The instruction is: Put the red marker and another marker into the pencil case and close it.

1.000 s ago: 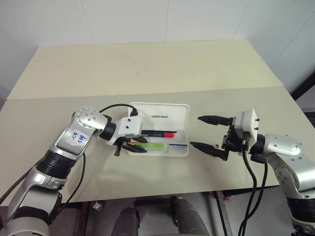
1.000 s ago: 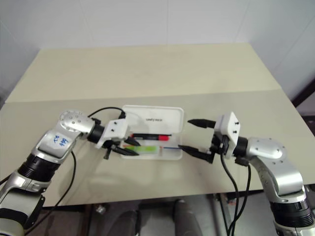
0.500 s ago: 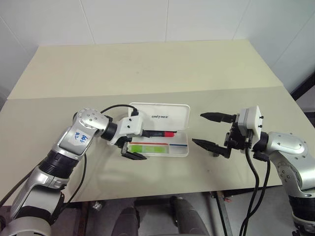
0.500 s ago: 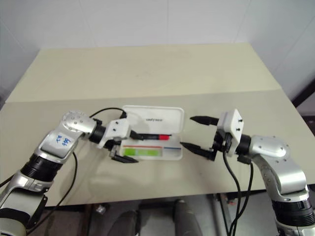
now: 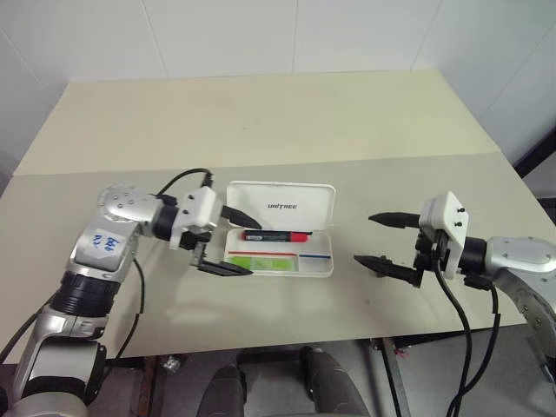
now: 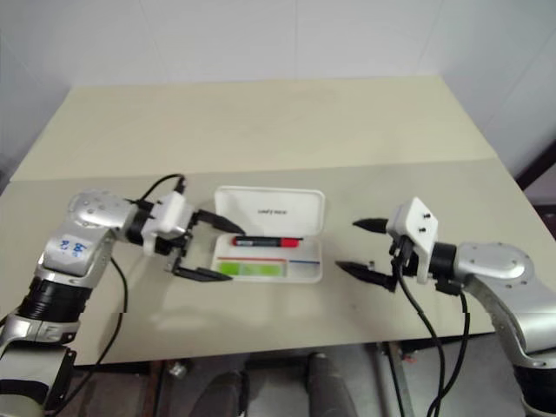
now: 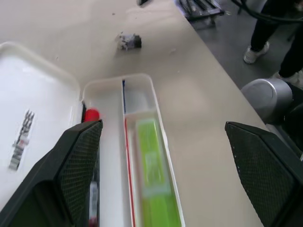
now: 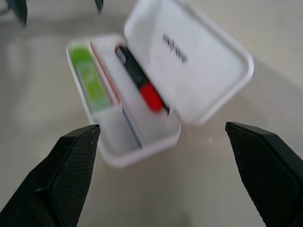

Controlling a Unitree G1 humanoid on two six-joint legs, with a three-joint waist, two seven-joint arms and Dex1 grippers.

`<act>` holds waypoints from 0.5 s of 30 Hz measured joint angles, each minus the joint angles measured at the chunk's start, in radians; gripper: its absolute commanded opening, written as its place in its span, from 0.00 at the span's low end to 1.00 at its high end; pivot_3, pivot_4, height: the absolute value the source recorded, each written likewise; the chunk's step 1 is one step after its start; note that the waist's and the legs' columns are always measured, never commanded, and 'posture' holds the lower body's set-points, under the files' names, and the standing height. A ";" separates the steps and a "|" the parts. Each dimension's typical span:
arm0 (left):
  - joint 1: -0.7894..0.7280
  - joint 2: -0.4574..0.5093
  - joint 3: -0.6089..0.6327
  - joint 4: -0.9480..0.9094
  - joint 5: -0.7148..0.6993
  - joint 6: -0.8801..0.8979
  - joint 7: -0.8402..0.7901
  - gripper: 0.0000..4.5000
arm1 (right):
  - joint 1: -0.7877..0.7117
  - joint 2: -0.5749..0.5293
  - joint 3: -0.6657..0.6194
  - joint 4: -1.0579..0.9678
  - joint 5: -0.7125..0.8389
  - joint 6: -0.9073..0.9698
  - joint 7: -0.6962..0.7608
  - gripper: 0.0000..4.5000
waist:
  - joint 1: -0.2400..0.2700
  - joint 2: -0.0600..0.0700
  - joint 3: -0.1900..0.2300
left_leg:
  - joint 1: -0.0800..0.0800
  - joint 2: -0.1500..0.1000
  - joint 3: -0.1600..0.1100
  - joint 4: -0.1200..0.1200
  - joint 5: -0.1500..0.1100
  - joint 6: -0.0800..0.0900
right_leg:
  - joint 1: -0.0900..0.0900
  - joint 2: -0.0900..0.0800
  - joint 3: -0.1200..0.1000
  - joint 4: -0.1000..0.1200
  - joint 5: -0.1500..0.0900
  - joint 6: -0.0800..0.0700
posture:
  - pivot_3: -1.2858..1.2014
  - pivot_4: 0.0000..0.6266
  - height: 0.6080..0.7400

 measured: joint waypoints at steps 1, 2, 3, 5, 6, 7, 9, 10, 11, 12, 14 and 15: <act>0.002 -0.001 0.015 0.006 -0.012 -0.009 0.000 0.99 | 0.019 -0.010 -0.013 -0.019 0.000 0.017 -0.009 1.00 | 0.001 0.000 0.000 | 0.000 0.000 0.000 0.000 0.000 0.000 | 0.000 0.000 0.000 0.000 0.000 0.000 | 0.52 0.24 1.00; 0.003 -0.001 0.026 0.009 -0.018 -0.015 0.002 0.99 | 0.033 -0.018 -0.024 -0.029 0.000 0.032 -0.016 1.00 | 0.002 0.000 0.000 | 0.000 0.000 0.000 0.000 0.000 0.000 | 0.001 0.000 0.000 -0.001 0.000 0.000 | 0.52 0.24 1.00; 0.004 -0.001 0.035 0.011 -0.023 -0.021 0.003 0.99 | 0.045 -0.026 -0.034 -0.037 -0.001 0.051 -0.029 1.00 | 0.002 0.000 0.000 | 0.000 0.000 0.000 0.000 0.000 0.000 | 0.001 0.000 0.000 -0.002 0.000 0.000 | 0.52 0.24 1.00; 0.006 -0.001 0.049 0.027 -0.023 -0.045 0.007 0.99 | 0.058 -0.041 -0.034 -0.055 -0.004 0.111 -0.073 1.00 | 0.002 0.000 0.000 | 0.000 0.000 0.000 0.001 0.000 0.000 | 0.001 0.000 0.000 -0.003 0.000 -0.001 | 0.52 0.24 1.00; 0.007 -0.001 0.055 0.041 -0.023 -0.051 0.008 0.99 | 0.062 -0.041 -0.033 -0.061 -0.005 0.138 -0.091 1.00 | 0.002 0.000 0.000 | 0.000 0.000 0.000 0.001 0.000 0.000 | 0.001 0.000 0.000 -0.003 0.000 -0.001 | 0.52 0.24 1.00; 0.009 -0.001 0.059 0.053 -0.023 -0.055 0.010 0.99 | 0.066 -0.041 -0.033 -0.065 -0.006 0.163 -0.112 1.00 | 0.002 0.000 0.000 | 0.000 0.000 0.000 0.001 0.000 0.000 | 0.001 0.000 0.000 -0.003 0.000 -0.001 | 0.52 0.24 1.00; 0.021 -0.001 0.063 0.054 -0.024 -0.061 0.011 0.99 | 0.073 -0.041 -0.032 -0.074 -0.010 0.228 -0.164 1.00 | 0.002 0.000 0.000 | 0.000 0.000 0.000 0.001 0.000 0.000 | 0.001 0.000 0.000 -0.003 0.000 -0.001 | 0.52 0.24 1.00; 0.023 -0.001 0.064 0.054 -0.025 -0.061 0.011 0.99 | 0.072 -0.039 -0.032 -0.079 -0.011 0.259 -0.190 1.00 | 0.001 0.000 0.000 | 0.000 0.000 0.000 0.001 0.000 0.000 | 0.001 0.000 0.001 -0.003 0.000 0.000 | 0.52 0.24 1.00; 0.024 -0.002 0.069 0.054 -0.031 -0.061 0.012 0.99 | 0.068 -0.031 -0.032 -0.085 -0.012 0.294 -0.221 1.00 | 0.000 0.000 0.000 | 0.000 0.000 0.000 0.000 0.000 0.000 | 0.001 0.000 0.001 -0.003 0.000 0.000 | 0.52 0.24 1.00; 0.027 -0.002 0.075 0.054 -0.040 -0.061 0.012 0.99 | 0.061 -0.018 -0.031 -0.089 -0.012 0.327 -0.251 1.00 | -0.001 0.000 0.000 | 0.000 0.000 0.000 0.000 0.000 0.000 | 0.001 0.000 0.001 -0.003 0.000 0.000 | 0.52 0.24 1.00; 0.033 -0.001 0.088 0.054 -0.050 -0.060 0.011 0.99 | 0.058 0.000 -0.026 -0.094 -0.012 0.386 -0.301 1.00 | 0.000 0.000 0.000 | 0.000 0.000 0.000 0.000 0.000 0.000 | 0.001 0.000 0.001 -0.002 0.000 0.000 | 0.52 0.24 1.00; 0.038 0.004 0.093 0.054 -0.053 -0.057 0.010 0.99 | 0.059 0.003 -0.022 -0.095 -0.013 0.412 -0.320 1.00 | 0.000 0.000 0.000 | 0.000 0.000 0.000 0.000 0.000 0.000 | 0.001 0.000 0.001 -0.003 0.000 0.000 | 0.52 0.24 1.00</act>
